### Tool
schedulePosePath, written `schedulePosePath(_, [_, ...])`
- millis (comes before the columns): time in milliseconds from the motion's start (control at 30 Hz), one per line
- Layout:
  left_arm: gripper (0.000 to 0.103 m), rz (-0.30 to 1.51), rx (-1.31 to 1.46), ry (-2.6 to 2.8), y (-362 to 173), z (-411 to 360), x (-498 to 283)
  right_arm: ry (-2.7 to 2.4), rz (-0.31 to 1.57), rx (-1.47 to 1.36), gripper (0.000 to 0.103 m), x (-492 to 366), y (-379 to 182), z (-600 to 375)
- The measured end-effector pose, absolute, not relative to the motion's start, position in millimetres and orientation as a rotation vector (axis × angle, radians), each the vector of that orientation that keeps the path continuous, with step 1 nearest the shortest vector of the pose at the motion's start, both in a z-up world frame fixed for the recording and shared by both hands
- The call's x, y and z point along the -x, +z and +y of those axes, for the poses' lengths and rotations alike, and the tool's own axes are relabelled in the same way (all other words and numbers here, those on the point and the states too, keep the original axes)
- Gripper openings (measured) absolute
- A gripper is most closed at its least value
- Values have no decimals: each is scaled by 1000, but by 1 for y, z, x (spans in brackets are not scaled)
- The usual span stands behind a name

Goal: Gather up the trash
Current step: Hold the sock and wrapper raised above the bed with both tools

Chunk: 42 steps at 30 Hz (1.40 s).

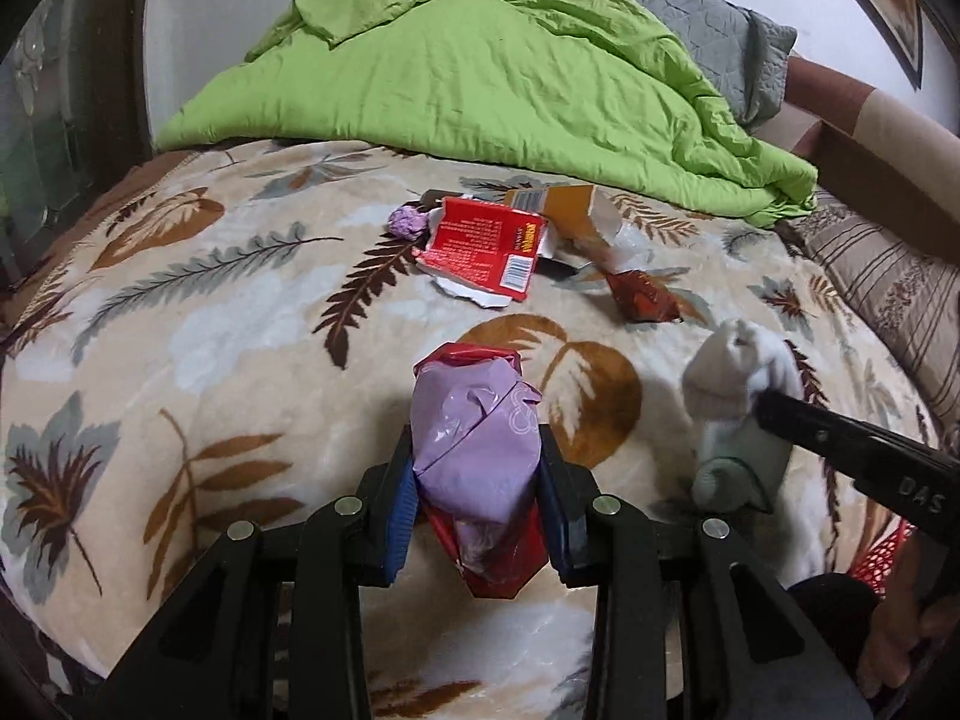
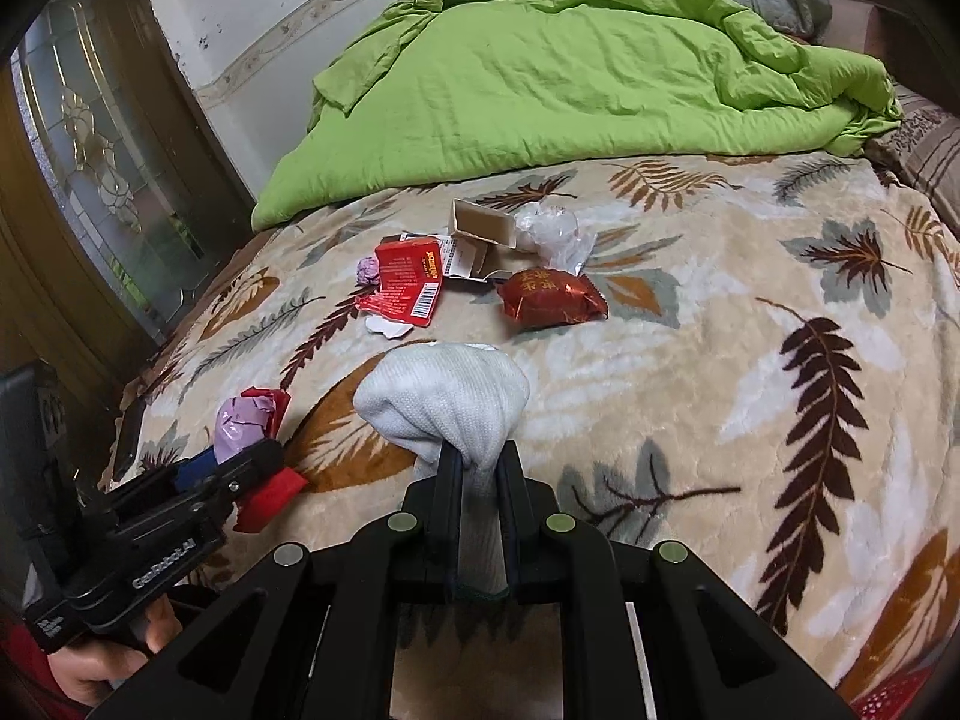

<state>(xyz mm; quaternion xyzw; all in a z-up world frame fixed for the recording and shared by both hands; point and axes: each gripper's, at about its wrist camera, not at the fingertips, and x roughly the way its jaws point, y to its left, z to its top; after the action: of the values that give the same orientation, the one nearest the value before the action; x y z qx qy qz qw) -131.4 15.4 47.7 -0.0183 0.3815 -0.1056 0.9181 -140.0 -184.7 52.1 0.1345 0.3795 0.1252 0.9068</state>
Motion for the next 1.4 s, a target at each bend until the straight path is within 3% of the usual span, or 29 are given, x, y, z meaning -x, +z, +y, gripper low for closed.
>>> schedulePosePath(1400, [34,725,-66,-159,51,4,144,246,798,-319,12,138,49,-189])
